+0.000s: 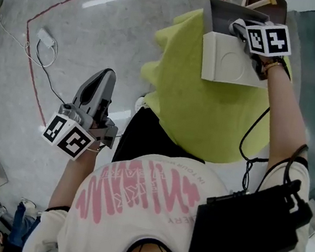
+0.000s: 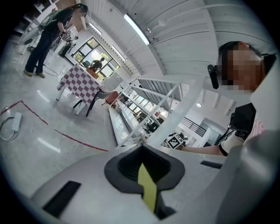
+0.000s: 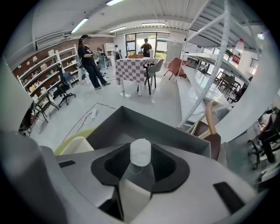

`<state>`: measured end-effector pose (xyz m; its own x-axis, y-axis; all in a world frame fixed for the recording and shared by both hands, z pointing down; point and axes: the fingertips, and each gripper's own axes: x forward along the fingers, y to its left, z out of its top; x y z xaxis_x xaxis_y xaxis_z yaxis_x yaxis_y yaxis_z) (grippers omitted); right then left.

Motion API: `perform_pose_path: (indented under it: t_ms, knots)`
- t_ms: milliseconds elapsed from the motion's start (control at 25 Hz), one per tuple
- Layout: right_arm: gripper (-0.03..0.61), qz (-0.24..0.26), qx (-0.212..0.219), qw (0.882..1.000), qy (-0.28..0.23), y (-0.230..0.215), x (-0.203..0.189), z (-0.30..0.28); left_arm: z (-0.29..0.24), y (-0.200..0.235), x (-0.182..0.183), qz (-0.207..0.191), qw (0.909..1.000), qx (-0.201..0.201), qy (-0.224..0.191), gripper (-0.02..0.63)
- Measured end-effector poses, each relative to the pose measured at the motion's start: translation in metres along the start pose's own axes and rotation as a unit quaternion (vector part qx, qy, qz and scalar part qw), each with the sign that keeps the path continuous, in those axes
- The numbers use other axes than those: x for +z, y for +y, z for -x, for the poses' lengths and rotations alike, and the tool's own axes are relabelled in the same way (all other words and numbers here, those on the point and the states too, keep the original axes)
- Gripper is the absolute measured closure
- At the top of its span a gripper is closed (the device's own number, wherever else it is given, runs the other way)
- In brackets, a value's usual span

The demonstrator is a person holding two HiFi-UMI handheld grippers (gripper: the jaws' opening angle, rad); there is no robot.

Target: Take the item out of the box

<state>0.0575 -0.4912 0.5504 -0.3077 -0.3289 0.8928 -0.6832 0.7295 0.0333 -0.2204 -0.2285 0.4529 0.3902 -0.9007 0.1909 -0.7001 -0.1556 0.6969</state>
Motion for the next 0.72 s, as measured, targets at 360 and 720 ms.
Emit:
perform_pose_path:
  t_ms: [360,720]
  knots:
    - [0.434,-0.041,-0.013,0.999,-0.023,0.002,0.001,0.006,0.035,-0.013,0.020,-0.016,0.9996,0.013,-0.021,0.606]
    - [0.436,-0.132,0.000,0.985,-0.111,0.006,0.019,0.044,0.061,-0.028,0.030,-0.021,0.9989,0.014,-0.039,0.606]
